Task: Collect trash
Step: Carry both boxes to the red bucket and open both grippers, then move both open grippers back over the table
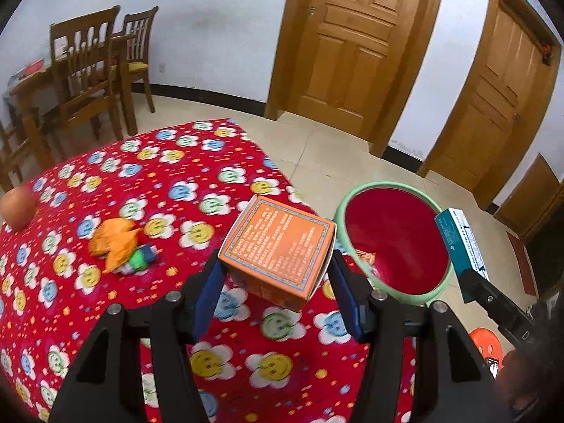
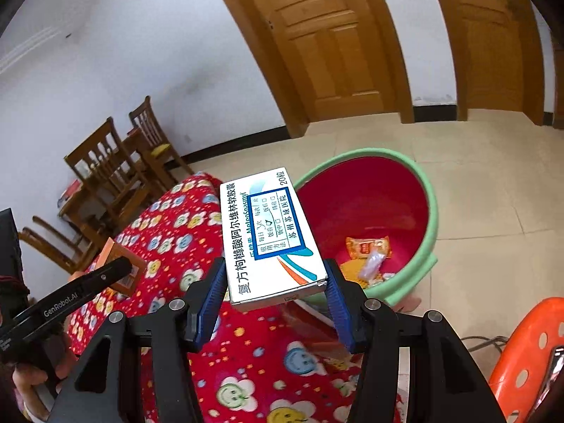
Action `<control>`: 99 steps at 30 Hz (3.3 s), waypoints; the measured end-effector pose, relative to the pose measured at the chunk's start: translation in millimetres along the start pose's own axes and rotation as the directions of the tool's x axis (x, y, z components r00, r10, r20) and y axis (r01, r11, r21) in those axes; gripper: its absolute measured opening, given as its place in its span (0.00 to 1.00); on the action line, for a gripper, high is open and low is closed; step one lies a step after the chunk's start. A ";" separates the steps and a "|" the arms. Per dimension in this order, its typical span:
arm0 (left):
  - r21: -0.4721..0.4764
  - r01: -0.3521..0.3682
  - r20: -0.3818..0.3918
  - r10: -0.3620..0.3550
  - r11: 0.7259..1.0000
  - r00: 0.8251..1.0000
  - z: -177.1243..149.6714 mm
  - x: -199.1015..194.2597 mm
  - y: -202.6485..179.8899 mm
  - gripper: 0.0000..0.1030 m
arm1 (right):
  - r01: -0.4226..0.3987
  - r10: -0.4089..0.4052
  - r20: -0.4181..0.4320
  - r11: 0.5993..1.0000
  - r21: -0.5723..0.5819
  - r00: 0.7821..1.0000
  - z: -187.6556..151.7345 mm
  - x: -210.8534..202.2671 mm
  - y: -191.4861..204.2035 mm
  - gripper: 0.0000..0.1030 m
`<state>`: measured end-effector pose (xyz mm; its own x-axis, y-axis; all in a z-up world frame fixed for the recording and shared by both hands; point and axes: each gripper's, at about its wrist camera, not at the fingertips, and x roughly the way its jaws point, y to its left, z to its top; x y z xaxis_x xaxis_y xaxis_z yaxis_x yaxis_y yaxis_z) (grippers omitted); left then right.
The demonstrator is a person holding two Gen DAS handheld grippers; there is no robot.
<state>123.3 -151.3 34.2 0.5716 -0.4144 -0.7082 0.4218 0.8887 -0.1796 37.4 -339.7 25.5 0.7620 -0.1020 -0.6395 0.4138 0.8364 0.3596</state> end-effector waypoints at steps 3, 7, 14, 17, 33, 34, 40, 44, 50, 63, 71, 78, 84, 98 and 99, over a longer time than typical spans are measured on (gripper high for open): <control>0.019 0.016 -0.004 -0.016 1.000 1.000 3.5 9.6 -10.9 0.57 | 0.020 -0.020 0.002 1.000 0.019 1.000 4.1 2.5 -8.6 0.54; 0.050 0.030 0.005 -0.030 0.998 1.000 7.6 21.4 -25.9 0.57 | 0.039 -0.039 0.003 0.998 0.040 0.999 7.9 7.0 -20.2 0.54; 0.099 0.060 0.004 -0.060 0.993 0.998 13.5 49.7 -52.8 0.57 | 0.072 -0.071 -0.009 0.994 0.085 0.997 12.0 17.8 -43.5 0.54; 0.125 0.071 -0.007 -0.071 0.990 0.997 14.4 64.1 -65.0 0.57 | 0.083 -0.083 -0.009 0.991 0.102 0.997 14.1 20.1 -52.1 0.54; 0.224 0.124 -0.134 -0.095 0.967 0.986 -1.3 126.3 -117.1 0.57 | 0.130 -0.127 -0.025 0.976 0.173 0.992 17.0 26.0 -90.2 0.54; 0.229 0.123 -0.140 -0.092 0.966 0.986 -2.3 127.8 -119.3 0.57 | 0.130 -0.127 -0.026 0.976 0.175 0.992 16.9 26.6 -91.9 0.54; 0.242 0.120 -0.156 -0.084 0.963 0.984 -4.3 133.6 -124.3 0.57 | 0.137 -0.134 -0.029 0.972 0.190 0.991 17.1 27.3 -94.8 0.54; 0.237 0.109 -0.160 -0.072 0.965 0.984 -3.9 135.3 -123.4 0.66 | 0.133 -0.130 -0.029 0.972 0.193 0.991 16.8 28.1 -94.8 0.54; 0.241 0.086 -0.148 -0.051 0.967 0.988 -4.2 131.1 -121.4 0.68 | 0.132 -0.129 -0.029 0.973 0.191 0.991 16.6 28.2 -96.4 0.54; 0.185 0.039 -0.108 -0.019 0.982 0.994 -0.2 101.2 -90.8 0.75 | 0.133 -0.127 -0.043 0.974 0.181 0.991 18.5 38.0 -96.8 0.54; 0.146 0.013 -0.091 0.001 0.989 0.996 -1.3 85.5 -71.5 0.75 | 0.129 -0.120 -0.061 0.979 0.160 0.991 24.8 53.7 -92.8 0.55; 0.138 -0.002 -0.084 0.013 0.990 0.996 -5.4 74.4 -62.2 0.75 | 0.112 -0.104 -0.061 0.980 0.162 0.993 28.7 58.2 -89.2 0.55; 0.124 -0.012 -0.065 0.020 0.992 0.998 -5.1 60.7 -53.6 0.75 | 0.101 -0.094 -0.050 0.983 0.152 0.994 27.1 49.7 -81.4 0.56; 0.067 -0.056 -0.010 0.057 0.996 0.998 -7.0 17.2 -29.2 0.75 | 0.055 -0.055 -0.002 0.989 0.141 0.998 21.5 15.6 -55.7 0.59; 0.062 -0.061 -0.004 0.062 0.996 0.998 -7.5 13.0 -26.8 0.75 | 0.051 -0.051 -0.001 0.989 0.137 0.999 20.6 13.2 -52.7 0.60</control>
<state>114.1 -179.0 24.7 0.5935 -0.3578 -0.7210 0.4289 0.8986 -0.0929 35.9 -396.2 12.0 0.7391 -0.1439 -0.6581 0.5166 0.7481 0.4165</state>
